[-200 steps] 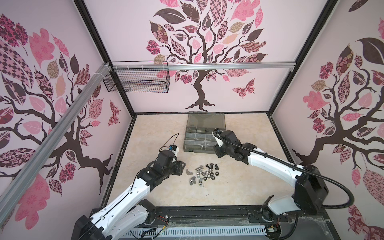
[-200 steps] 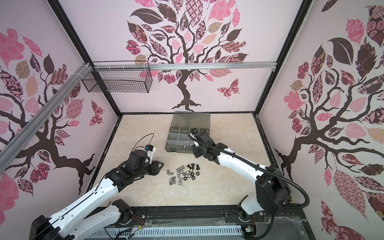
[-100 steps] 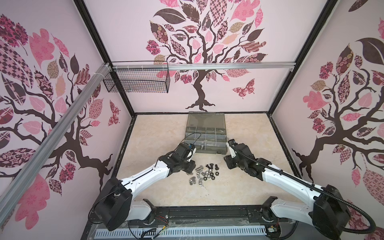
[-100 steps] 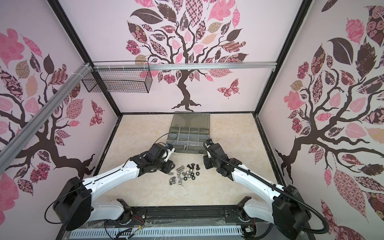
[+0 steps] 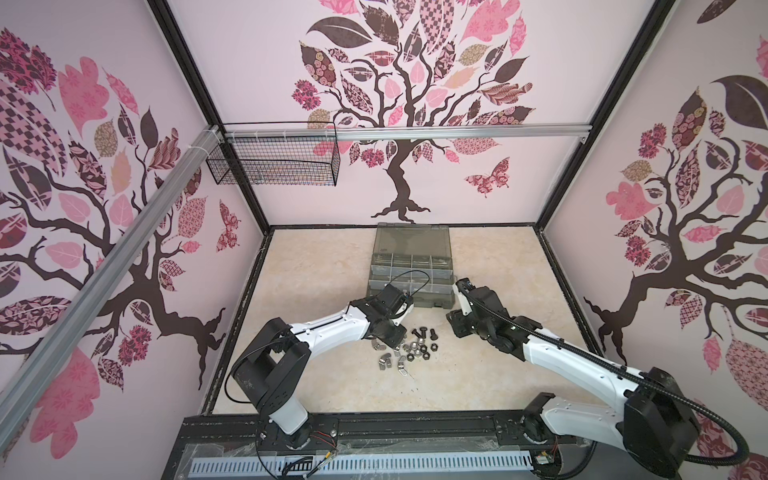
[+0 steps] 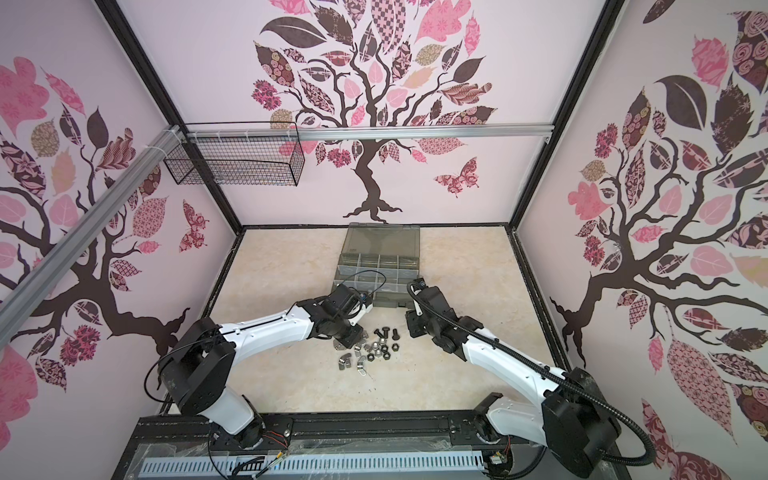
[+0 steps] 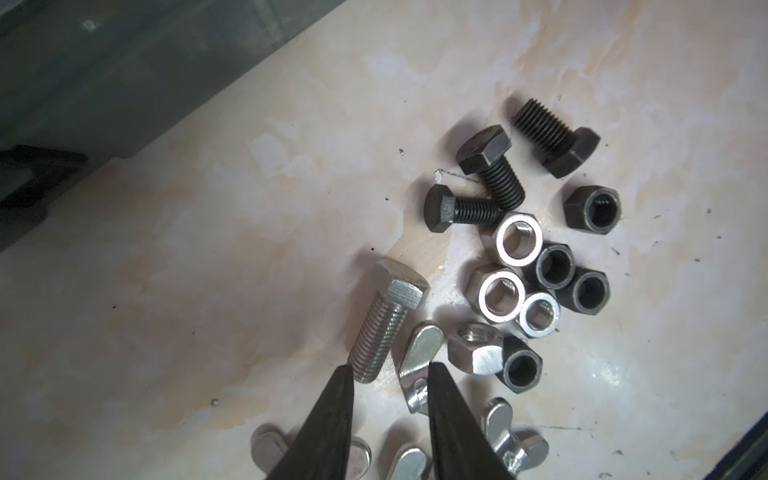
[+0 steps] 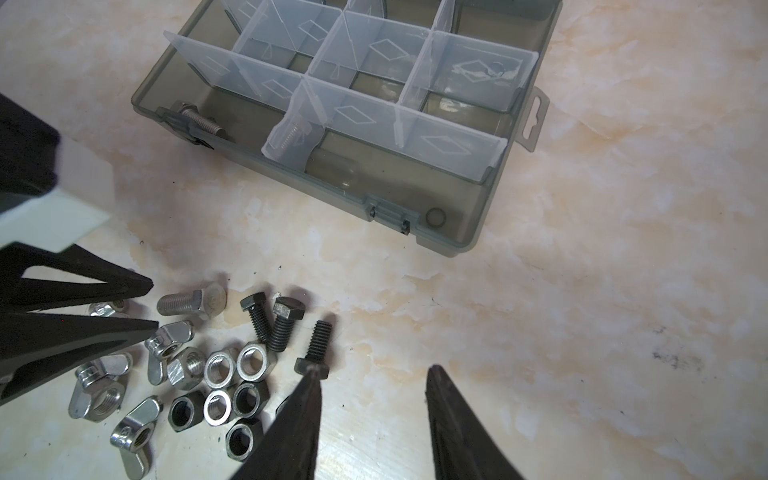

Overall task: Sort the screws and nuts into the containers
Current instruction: 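Withdraw the right gripper while the left gripper reaches to a silver bolt, then lower the left gripper and grasp the silver hex bolt, then carry the silver bolt into the organizer box and open the left gripper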

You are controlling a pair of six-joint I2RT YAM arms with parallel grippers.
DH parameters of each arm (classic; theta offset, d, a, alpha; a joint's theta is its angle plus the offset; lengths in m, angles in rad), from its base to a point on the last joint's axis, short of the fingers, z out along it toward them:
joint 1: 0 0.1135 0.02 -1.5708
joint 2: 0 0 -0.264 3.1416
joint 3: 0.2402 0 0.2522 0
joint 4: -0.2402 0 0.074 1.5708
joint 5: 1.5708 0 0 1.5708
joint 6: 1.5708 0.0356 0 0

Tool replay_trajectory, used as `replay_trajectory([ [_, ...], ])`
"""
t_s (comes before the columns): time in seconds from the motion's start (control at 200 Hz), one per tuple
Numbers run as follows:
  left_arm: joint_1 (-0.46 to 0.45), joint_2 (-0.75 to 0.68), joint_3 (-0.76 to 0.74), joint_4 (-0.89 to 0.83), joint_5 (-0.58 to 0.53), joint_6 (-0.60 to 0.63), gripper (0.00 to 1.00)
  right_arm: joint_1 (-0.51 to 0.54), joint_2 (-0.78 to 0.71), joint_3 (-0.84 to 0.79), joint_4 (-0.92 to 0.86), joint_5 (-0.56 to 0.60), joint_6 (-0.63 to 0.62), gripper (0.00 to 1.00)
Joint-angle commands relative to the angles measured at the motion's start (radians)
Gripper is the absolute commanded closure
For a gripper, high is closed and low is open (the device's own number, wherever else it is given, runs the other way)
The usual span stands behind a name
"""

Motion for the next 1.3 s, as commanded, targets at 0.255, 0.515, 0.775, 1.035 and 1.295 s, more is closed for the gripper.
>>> replay_trajectory([
  [0.255,0.001,0.091,0.058,0.005,-0.047,-0.008,0.68,-0.006,-0.013,0.036,-0.010,-0.001,-0.015,0.55],
  [0.515,0.001,0.128,0.066,0.016,-0.108,-0.028,0.73,-0.006,-0.026,0.032,-0.015,0.004,-0.022,0.55],
  [0.775,0.002,0.132,0.065,0.027,-0.114,-0.049,0.87,-0.007,-0.035,0.024,-0.003,0.007,-0.039,0.55],
  [1.035,0.049,-0.003,0.145,-0.012,-0.108,0.003,0.93,-0.012,-0.015,0.034,-0.011,0.012,-0.061,0.55],
  [1.295,0.159,0.070,0.379,-0.052,-0.136,0.254,0.93,-0.012,-0.005,0.062,-0.020,0.025,-0.071,0.55],
])
